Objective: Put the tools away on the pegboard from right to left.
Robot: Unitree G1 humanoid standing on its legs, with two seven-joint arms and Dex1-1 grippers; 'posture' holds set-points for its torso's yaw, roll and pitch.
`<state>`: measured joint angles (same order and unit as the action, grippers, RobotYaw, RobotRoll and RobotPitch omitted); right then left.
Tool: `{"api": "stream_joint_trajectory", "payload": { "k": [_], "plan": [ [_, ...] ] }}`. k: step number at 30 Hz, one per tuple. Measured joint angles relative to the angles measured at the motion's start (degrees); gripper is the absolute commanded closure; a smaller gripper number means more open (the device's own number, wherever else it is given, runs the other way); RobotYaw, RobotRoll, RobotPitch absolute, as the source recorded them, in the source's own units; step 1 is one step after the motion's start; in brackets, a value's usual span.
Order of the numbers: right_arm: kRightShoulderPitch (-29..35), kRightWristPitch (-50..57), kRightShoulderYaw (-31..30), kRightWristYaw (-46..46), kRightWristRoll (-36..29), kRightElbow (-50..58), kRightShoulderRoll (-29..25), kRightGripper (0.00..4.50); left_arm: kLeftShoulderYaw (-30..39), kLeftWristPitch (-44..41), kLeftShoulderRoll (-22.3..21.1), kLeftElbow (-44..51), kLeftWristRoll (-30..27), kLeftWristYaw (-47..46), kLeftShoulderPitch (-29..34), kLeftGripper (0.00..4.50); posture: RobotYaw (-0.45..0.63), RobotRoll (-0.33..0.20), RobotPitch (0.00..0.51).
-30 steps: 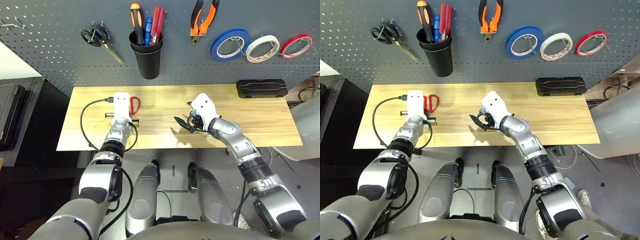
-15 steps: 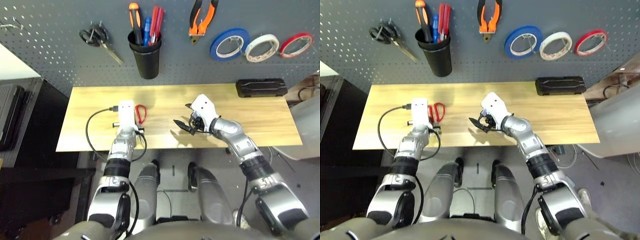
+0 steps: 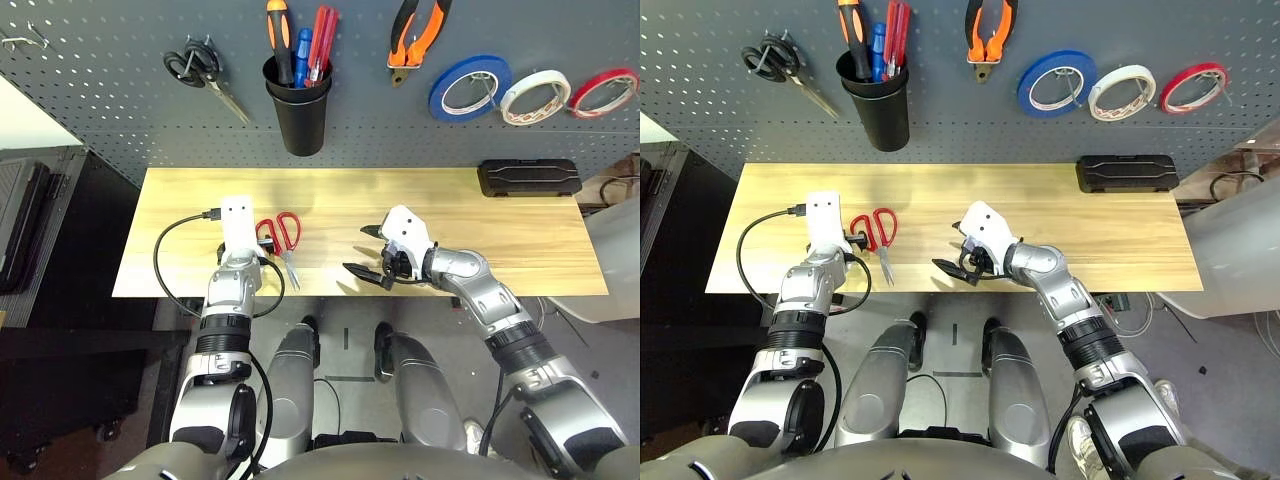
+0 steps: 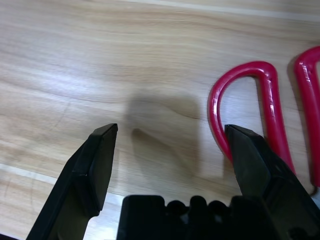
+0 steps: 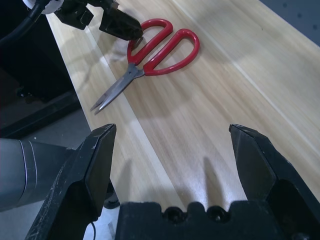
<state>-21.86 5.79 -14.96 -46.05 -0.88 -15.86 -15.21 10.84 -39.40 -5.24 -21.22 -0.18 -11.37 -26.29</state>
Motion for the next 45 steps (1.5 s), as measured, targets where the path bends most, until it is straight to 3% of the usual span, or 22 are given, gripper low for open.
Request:
{"api": "stream_joint_trajectory", "payload": {
  "k": [6, 9, 18, 19, 28, 45],
  "plan": [
    [0.20, 0.00, -0.01, -0.02, 0.02, 0.12, -0.16, 0.00, 0.07, 1.93, -0.02, -3.95, -0.23, 0.15, -2.27, 0.05, 0.19, 0.000, 0.302],
    [0.37, 0.00, -0.01, -0.18, 0.02, 0.39, -0.77, 0.00, -0.07, 2.44, 0.17, -5.25, -0.50, 0.72, -2.83, 0.64, 0.18, 0.000, 0.299],
    [0.51, 0.01, -0.03, -1.47, -0.05, 1.99, -1.44, 0.00, -0.83, 2.65, 1.23, -6.71, -0.91, 2.30, -3.63, 4.24, 0.18, 0.000, 0.290],
    [0.51, 0.01, -0.03, -1.63, -0.05, 1.99, -1.49, 0.00, -0.87, 2.68, 1.29, -6.71, -0.93, 2.32, -3.71, 4.47, 0.18, 0.000, 0.289],
    [0.03, -1.13, -0.09, -2.12, -0.03, 1.43, -1.34, 0.00, 1.09, 3.43, 1.89, -5.71, -2.34, 1.79, -3.21, 4.47, 0.20, 0.000, 0.264],
    [-3.70, -9.55, 4.15, -4.37, -5.46, -4.72, -0.74, 0.00, 5.58, 8.41, 2.62, 23.00, -10.76, 5.65, 8.14, 4.47, 0.31, 0.000, 0.215]
  ]
}}
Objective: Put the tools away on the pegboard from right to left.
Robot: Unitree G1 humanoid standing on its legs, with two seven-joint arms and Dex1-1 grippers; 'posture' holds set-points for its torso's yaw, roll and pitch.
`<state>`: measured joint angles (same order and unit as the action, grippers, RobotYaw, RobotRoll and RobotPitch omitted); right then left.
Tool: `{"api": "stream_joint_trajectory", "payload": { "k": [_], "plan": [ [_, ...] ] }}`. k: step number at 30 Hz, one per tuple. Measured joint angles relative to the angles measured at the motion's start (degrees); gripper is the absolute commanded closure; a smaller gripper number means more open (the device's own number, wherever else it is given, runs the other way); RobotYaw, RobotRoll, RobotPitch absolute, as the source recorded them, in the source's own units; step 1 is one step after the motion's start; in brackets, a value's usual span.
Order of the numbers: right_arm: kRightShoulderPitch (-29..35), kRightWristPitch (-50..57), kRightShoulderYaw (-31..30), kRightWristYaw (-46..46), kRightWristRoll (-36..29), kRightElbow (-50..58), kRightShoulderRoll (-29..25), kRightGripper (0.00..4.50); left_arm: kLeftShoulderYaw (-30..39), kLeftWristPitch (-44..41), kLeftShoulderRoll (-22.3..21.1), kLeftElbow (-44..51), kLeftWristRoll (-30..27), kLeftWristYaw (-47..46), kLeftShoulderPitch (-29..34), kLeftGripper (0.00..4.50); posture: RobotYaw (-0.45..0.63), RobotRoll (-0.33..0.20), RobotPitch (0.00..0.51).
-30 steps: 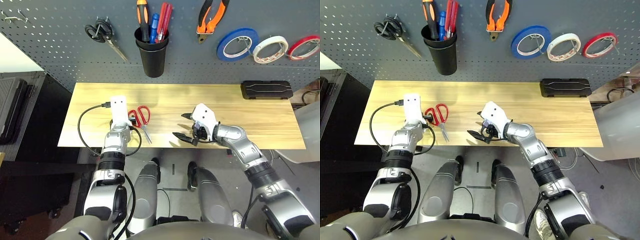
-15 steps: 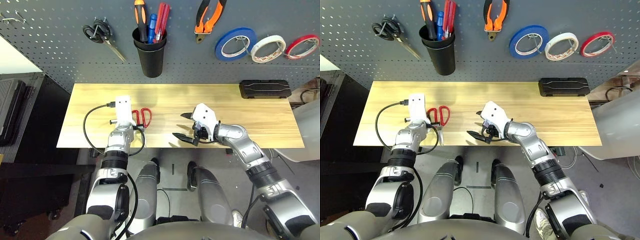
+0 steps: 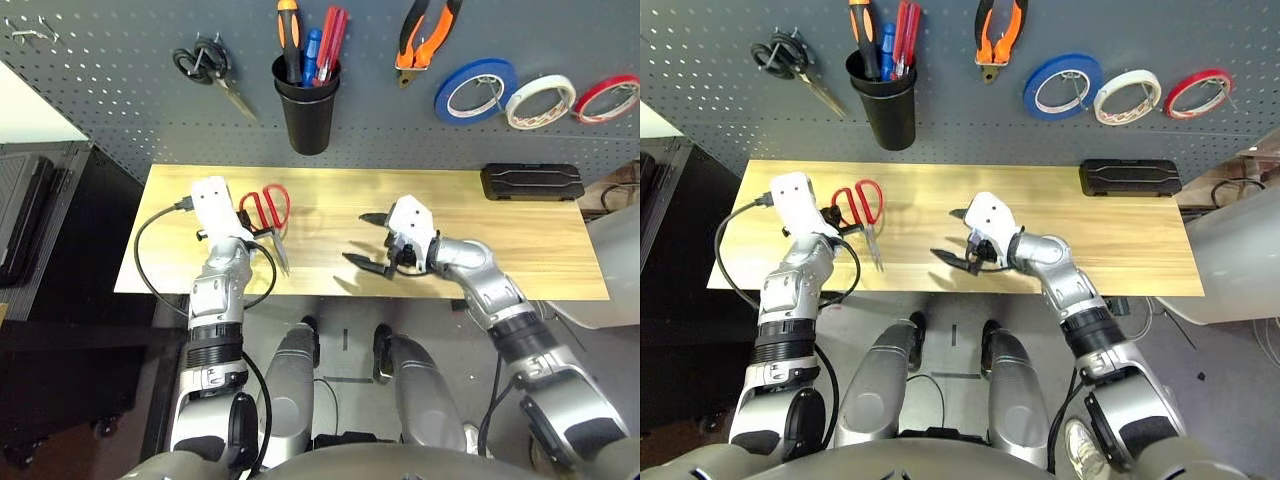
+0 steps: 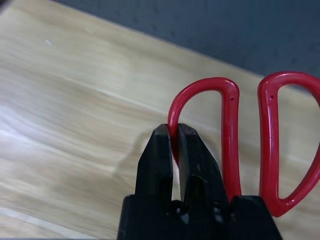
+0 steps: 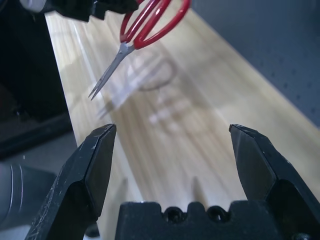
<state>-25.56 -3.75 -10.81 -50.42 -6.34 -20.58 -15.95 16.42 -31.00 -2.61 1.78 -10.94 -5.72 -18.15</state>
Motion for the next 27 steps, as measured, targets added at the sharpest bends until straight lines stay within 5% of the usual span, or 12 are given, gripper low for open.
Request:
{"api": "stream_joint_trajectory", "payload": {
  "k": [11, 27],
  "plan": [
    [-1.28, -9.03, 5.41, -3.60, -7.20, -2.29, 1.48, 0.00, 3.25, 6.44, -0.84, 11.71, -8.28, 5.90, 3.40, 4.47, 0.35, 0.000, 0.207],
    [-0.43, -9.28, 10.69, -8.52, -18.18, 5.93, -0.11, 0.00, 3.40, 5.86, -5.65, 16.09, -13.74, 6.79, -3.30, 4.47, 0.34, 0.000, 0.207]
  ]
}}
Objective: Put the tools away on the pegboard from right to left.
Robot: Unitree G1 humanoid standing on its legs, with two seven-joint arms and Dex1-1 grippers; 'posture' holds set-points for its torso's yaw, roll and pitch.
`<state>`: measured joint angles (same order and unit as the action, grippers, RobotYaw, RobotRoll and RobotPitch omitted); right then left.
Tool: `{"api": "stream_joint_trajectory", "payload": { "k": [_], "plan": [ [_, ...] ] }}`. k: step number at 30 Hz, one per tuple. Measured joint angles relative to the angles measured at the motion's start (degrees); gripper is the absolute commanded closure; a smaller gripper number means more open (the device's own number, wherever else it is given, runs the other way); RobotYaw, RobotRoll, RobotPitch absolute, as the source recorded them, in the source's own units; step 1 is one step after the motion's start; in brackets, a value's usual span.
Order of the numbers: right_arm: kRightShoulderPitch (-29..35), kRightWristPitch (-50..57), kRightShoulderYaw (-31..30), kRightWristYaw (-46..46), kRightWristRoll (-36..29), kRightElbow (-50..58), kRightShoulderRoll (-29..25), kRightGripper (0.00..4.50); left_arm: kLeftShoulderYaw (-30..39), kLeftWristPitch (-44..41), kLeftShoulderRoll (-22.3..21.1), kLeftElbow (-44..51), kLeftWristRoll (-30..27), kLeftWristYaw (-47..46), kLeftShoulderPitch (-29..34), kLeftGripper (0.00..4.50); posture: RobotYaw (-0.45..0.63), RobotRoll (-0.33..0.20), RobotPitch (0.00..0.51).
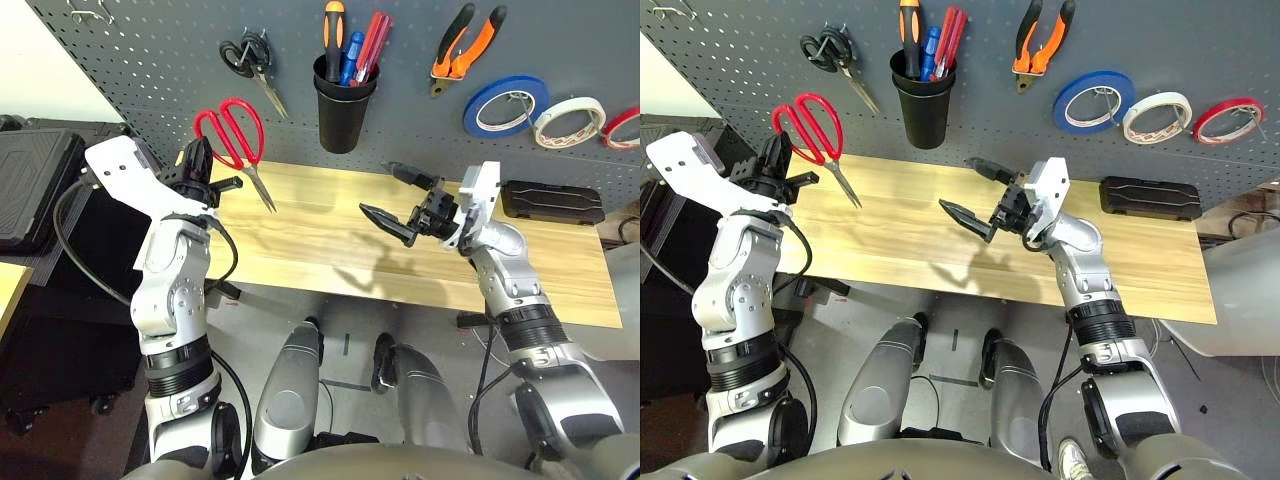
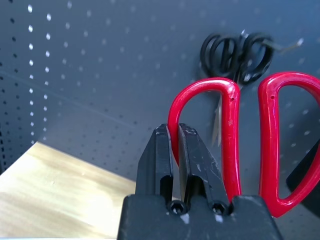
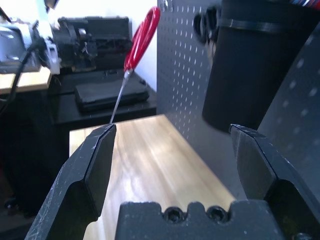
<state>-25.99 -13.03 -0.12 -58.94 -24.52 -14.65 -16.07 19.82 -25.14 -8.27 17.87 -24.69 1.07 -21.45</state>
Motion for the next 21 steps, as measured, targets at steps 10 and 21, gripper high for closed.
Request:
{"api": "stream_joint_trajectory", "payload": {
  "k": [10, 21],
  "plan": [
    [1.15, 4.62, 1.09, -0.43, -4.28, 7.72, -2.12, 0.00, 0.63, -0.34, -2.90, -0.20, -1.94, 0.01, -3.69, 4.47, 0.31, 0.000, 0.208],
    [-0.27, 5.86, 2.27, -0.44, -6.29, 9.06, -2.48, 0.00, 1.74, -0.36, -5.71, -3.16, -2.61, 0.19, -7.85, 4.47, 0.31, 0.000, 0.199]
  ]
}}
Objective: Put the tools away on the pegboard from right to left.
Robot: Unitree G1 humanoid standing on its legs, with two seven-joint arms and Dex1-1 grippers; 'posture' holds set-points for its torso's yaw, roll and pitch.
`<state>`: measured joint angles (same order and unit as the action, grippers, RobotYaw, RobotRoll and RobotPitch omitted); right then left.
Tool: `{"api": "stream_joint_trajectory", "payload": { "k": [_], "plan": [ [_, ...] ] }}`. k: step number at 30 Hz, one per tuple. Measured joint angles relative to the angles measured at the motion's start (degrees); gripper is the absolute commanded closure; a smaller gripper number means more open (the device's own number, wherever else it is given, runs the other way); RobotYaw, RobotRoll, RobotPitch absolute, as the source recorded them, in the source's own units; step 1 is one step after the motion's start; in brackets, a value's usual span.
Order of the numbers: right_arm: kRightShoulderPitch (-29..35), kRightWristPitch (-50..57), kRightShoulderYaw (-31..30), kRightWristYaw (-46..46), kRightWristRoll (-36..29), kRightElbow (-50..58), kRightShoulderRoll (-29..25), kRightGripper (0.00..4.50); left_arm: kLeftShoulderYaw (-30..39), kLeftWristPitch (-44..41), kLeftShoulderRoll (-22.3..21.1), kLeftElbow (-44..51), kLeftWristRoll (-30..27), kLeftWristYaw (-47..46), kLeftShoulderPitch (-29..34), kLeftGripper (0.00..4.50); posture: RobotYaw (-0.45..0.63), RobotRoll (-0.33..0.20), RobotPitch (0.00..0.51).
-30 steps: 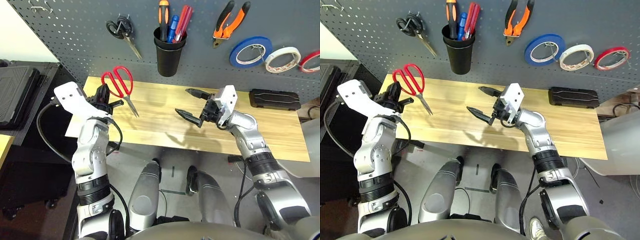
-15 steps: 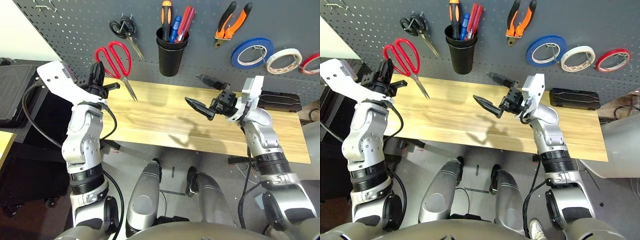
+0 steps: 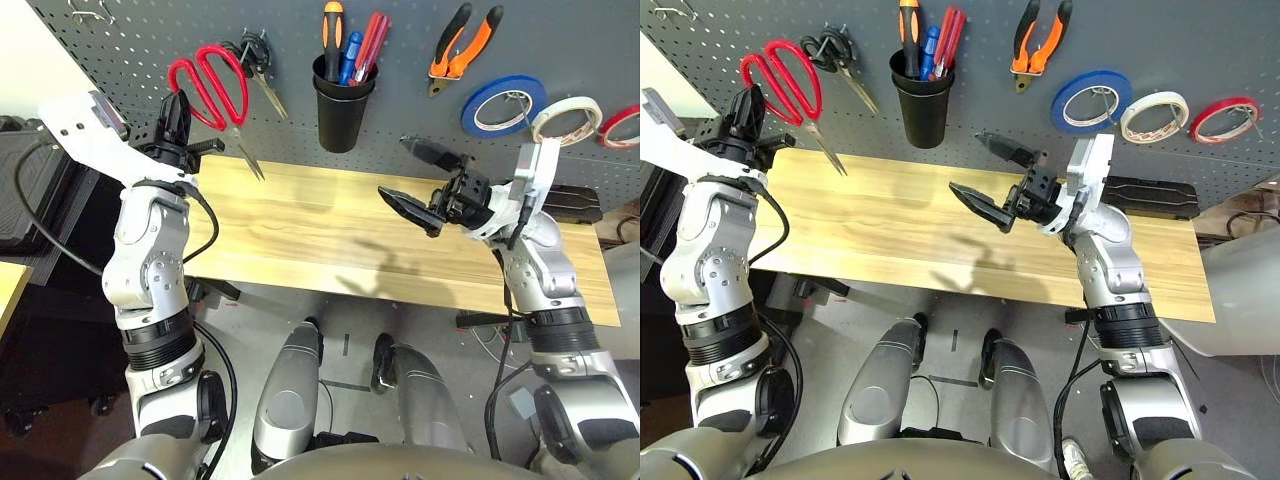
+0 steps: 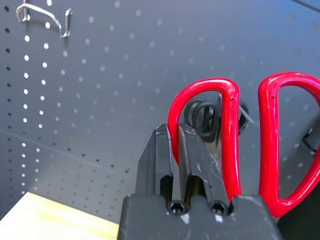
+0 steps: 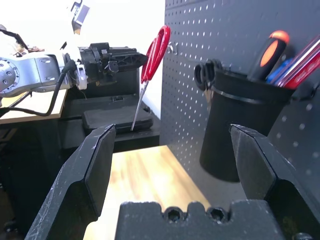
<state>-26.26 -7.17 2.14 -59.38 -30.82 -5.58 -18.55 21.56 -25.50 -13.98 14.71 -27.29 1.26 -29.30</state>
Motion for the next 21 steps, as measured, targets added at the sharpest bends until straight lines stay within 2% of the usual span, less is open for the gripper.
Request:
{"api": "stream_joint_trajectory", "payload": {
  "k": [21],
  "plan": [
    [-1.72, 1.02, 2.22, 0.97, -1.53, 1.18, -0.27, 0.00, -1.38, 1.83, -1.07, -12.33, 1.40, 1.86, -6.81, 4.47, 0.26, 0.000, 0.184]
  ]
}}
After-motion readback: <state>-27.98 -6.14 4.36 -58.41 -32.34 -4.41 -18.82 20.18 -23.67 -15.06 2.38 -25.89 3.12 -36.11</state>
